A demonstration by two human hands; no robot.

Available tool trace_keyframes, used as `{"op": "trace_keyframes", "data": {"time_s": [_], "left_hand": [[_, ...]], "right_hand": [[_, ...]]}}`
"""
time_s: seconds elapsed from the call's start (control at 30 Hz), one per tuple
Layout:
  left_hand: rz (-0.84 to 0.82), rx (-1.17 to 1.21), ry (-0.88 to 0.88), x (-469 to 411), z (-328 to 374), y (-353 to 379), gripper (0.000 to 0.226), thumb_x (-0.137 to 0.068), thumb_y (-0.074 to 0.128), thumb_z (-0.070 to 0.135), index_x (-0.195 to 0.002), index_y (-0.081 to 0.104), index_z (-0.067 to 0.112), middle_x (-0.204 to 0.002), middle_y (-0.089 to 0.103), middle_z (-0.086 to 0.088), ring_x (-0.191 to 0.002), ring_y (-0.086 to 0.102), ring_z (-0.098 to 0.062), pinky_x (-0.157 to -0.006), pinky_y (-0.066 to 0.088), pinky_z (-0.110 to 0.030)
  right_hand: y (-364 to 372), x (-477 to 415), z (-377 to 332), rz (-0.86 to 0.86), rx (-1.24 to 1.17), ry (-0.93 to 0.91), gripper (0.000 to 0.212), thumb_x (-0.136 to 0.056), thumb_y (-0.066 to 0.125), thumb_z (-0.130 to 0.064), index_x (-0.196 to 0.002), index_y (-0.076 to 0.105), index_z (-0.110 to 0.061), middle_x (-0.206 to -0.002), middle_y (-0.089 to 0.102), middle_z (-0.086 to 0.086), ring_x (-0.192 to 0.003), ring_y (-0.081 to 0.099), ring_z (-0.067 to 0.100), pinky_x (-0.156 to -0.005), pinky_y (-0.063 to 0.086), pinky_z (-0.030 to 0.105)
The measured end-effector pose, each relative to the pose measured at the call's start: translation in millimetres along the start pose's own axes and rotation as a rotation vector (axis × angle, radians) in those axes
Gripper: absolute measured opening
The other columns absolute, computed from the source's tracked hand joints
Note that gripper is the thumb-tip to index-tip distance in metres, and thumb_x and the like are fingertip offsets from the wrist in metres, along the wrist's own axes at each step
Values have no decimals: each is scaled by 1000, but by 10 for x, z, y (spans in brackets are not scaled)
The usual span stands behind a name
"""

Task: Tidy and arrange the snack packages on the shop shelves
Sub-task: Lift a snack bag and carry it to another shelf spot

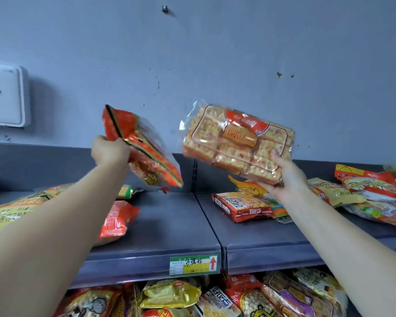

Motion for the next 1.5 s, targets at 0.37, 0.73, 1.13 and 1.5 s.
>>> {"op": "trace_keyframes", "data": {"time_s": [0.37,0.73,1.13,1.5], "left_hand": [[230,31,268,28,424,-461,25,-92,48,9,-116,57,8,-114,63,-6,-106,58,-25,-90,41,-29],[239,165,250,106,521,-548,7,-93,53,12,-94,48,17,-97,57,1,-83,52,-16,-82,44,-26],[178,241,205,175,603,-661,24,-88,58,18,-71,45,29,-106,60,-6,-91,63,-27,-84,56,-47],[-4,343,152,518,915,-339,21,-90,59,10,-75,46,18,-82,57,-2,-93,65,-32,-79,58,-49]], "right_hand": [[148,-213,735,-158,291,60,61,-76,79,-11,-130,50,-19,-109,69,7,-90,70,28,-75,58,50],[453,-387,1159,-286,474,116,36,-90,65,-12,-123,54,-21,-110,67,1,-96,65,22,-79,52,44],[495,-544,1232,-68,828,-83,39,-96,52,-22,-134,51,-16,-134,55,7,-114,55,29,-87,49,34],[1213,150,855,-676,754,-336,116,-59,87,-47,-151,18,-30,-151,33,-9,-140,30,12,-113,29,37]]}}
Point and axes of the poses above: each hand's wrist, its own x-axis away from the middle knuckle, its own y-axis out of the palm, z = x × y, the point moved 4 cm from there along -x, towards the middle knuckle
